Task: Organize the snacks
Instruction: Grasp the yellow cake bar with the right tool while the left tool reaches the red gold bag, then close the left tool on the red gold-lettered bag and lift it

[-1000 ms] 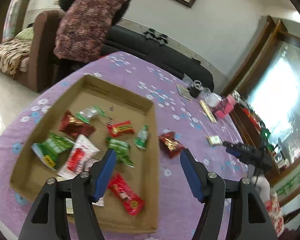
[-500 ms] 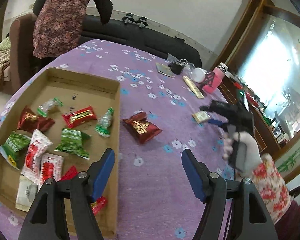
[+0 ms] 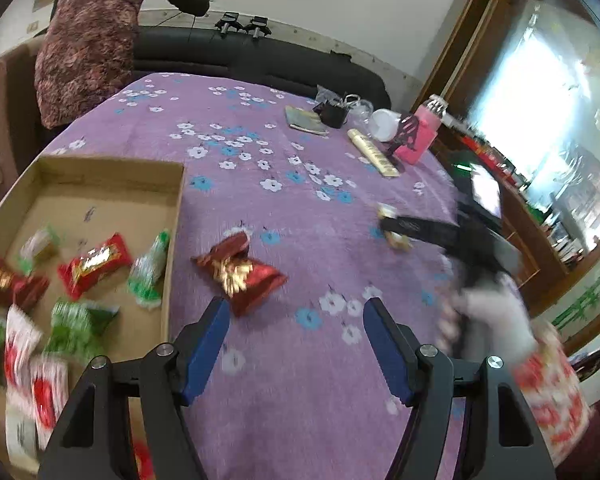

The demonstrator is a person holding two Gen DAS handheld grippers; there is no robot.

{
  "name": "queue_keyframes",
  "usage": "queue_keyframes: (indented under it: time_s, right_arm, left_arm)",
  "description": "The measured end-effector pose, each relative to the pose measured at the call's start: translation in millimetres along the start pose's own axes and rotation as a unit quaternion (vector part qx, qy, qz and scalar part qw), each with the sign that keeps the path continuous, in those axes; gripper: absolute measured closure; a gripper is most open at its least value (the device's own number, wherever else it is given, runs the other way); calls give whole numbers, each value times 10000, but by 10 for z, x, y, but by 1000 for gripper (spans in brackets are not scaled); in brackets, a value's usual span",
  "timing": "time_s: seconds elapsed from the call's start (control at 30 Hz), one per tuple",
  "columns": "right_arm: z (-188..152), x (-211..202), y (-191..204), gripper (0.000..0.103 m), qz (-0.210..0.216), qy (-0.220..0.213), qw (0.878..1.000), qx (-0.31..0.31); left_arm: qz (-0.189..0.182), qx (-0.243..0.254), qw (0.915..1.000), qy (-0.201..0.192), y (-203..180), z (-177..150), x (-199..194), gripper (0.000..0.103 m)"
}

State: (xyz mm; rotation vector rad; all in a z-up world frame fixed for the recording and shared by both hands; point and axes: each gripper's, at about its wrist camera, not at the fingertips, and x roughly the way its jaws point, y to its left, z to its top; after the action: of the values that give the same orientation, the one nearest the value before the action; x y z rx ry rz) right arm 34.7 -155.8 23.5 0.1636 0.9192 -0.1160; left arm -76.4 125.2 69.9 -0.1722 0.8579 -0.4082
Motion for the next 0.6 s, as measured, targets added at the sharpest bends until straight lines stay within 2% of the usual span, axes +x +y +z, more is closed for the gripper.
queue_keyframes:
  time_s: [0.23,0.33,0.43,0.47,0.5,0.6]
  right_arm:
    - [-330,-242,-161,71,858,-49,9960,233]
    - [-338,-248,-171,71,984,-96,9947,288]
    - [-336,-235,-177,70,1043,-137,9941,266]
    - [-336,-235,-179,70,1065,-144,9939,258]
    - [-335,-232,-184,70,1082,-148,9937,263]
    - [-341,-236,-203,70,1138,-145,9929,300]
  left_arm:
    - [336,110,9985,414,-43,268,559,30]
    - [510,259,9974,445,-86,332,722,30]
    - [476,419,9969,465,-132,359,805,32]
    - [398,455,9970,483,-144,346,810,39]
    - [327,490,9969,521,-166,333,822,43]
    - [192,650,9960,590,-259,283,794,44]
